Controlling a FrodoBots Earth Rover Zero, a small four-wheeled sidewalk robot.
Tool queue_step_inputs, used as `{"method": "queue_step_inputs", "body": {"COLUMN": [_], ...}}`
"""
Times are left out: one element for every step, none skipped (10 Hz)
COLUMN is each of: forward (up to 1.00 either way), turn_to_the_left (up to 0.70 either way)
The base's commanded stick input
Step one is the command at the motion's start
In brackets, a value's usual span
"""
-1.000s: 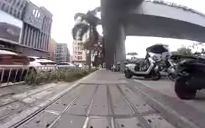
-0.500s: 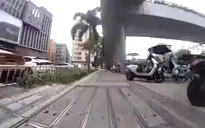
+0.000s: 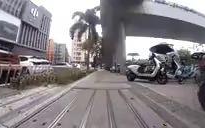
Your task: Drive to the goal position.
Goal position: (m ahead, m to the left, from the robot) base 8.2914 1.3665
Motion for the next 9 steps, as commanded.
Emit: {"method": "queue_step_inputs", "body": {"forward": [0.45, 0.45, 0.45, 0.45, 0.28, 0.0, 0.0, 0.0, 0.0], "turn_to_the_left": [0.0, 0.0, 0.0, 0.0, 0.0, 0.0, 0.0, 0.0, 0.0]}}
